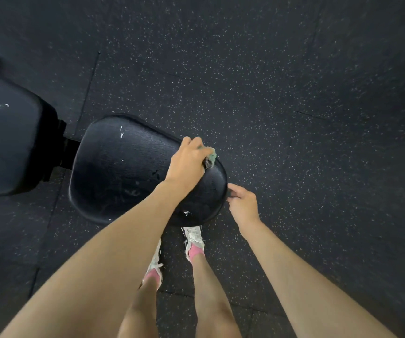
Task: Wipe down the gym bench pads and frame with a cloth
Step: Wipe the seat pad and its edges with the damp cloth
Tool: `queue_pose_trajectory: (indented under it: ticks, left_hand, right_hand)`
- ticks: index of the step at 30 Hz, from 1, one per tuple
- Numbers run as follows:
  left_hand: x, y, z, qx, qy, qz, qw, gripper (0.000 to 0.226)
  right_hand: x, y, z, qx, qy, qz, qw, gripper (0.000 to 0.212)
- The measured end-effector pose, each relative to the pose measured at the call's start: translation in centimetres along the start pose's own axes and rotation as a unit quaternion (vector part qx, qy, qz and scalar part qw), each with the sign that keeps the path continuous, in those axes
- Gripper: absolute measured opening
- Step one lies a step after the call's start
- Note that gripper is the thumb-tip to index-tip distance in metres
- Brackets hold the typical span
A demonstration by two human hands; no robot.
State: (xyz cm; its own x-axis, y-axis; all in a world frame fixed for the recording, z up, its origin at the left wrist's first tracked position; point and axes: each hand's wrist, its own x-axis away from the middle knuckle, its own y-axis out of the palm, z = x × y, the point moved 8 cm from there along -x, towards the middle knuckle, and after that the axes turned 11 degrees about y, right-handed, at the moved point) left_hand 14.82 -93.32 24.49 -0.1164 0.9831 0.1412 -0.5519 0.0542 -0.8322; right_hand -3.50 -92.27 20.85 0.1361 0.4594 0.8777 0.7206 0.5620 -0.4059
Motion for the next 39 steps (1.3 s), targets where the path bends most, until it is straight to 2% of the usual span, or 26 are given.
queue_pose_trajectory:
  ticks: [3,6,9,12,14,17,20,22,24,27,31,35,37,39]
  left_hand:
    - [-0.3,1.9,2.0,-0.009,0.018,-0.033,0.999,0.041]
    - [2.9,4.2,4.9,-0.017,0.121,-0.079,0.989,0.036]
    - [6.4,5.4,6.7,-0.058,0.209,-0.113,0.970,0.041]
    - [9.3,5.8,6.7,-0.080,0.240,-0.129,0.959,0.044]
    - [11.1,5.7,6.3,-0.083,0.253,-0.124,0.956,0.044]
    - [12.3,4.3,4.5,-0.032,0.224,-0.070,0.972,0.045]
    - [11.1,1.5,0.9,0.003,0.097,0.027,0.995,0.050]
    - [11.0,1.3,-0.8,-0.012,0.006,0.043,0.999,0.050]
    - [11.8,2.3,0.2,-0.018,-0.030,0.062,0.997,0.049]
    - [13.6,4.6,2.9,0.001,-0.024,0.088,0.996,0.048]
    - [14.5,5.8,4.4,-0.004,0.033,0.079,0.996,0.050]
    - [14.9,6.0,5.4,0.009,0.105,0.029,0.994,0.046]
    - [15.4,6.3,5.4,0.000,0.105,0.013,0.994,0.049]
    - [15.2,5.9,4.8,-0.015,0.085,0.026,0.996,0.052]
  right_hand:
    - [0.1,0.2,0.9,-0.087,0.036,-0.020,0.995,0.047]
    - [0.2,0.4,2.2,-0.150,0.064,-0.025,0.986,0.044]
    - [0.5,0.4,3.4,-0.095,0.053,-0.008,0.994,0.047]
    - [2.2,0.7,3.9,0.000,0.010,0.016,1.000,0.058]
    - [3.2,1.4,4.3,0.022,-0.017,0.020,0.999,0.063]
    - [4.5,2.8,4.7,0.022,-0.045,0.019,0.999,0.064]
    - [5.2,3.8,4.8,-0.006,-0.063,0.022,0.998,0.066]
    - [5.1,4.1,5.0,-0.029,-0.061,0.018,0.998,0.068]
    - [4.7,4.1,5.2,-0.047,-0.055,0.016,0.997,0.067]
    - [4.1,3.9,5.7,-0.060,-0.057,0.008,0.997,0.058]
    - [3.5,3.1,6.4,-0.064,-0.056,-0.002,0.996,0.060]
    - [3.5,2.8,6.3,-0.048,-0.073,0.013,0.996,0.063]
    - [4.1,2.8,6.0,-0.016,-0.095,0.031,0.995,0.067]
    - [5.3,3.3,5.4,0.070,-0.146,0.051,0.985,0.072]
